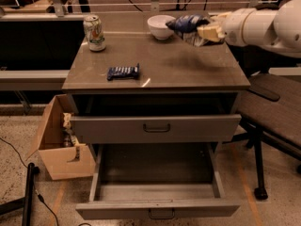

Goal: Place blue chip bag into white bowl

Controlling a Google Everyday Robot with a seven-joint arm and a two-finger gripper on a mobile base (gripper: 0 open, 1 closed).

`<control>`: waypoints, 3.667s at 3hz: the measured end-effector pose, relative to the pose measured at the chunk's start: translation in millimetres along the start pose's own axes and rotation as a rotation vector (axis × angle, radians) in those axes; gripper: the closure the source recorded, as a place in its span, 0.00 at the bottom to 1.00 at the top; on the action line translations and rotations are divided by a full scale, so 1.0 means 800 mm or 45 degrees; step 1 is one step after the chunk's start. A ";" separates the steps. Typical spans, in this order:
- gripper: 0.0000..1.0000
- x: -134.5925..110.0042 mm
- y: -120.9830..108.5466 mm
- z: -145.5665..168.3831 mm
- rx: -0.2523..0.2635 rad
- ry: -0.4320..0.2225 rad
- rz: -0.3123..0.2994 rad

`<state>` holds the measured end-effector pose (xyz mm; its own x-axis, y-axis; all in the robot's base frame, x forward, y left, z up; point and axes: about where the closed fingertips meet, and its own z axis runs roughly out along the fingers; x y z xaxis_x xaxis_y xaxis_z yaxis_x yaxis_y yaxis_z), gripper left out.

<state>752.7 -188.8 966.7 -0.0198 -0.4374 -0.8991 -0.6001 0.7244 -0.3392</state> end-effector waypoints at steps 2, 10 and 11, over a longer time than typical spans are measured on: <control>1.00 -0.078 -0.084 0.030 0.169 -0.099 -0.079; 0.00 -0.057 -0.074 0.242 0.112 -0.029 -0.024; 0.00 -0.043 -0.104 0.186 0.132 -0.036 0.009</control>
Offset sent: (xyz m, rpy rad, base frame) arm 0.1084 -0.0059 0.1030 -0.0151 -0.1986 -0.1191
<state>922.2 -154.9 985.0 -0.0002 -0.4175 -0.9087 -0.5141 0.7794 -0.3580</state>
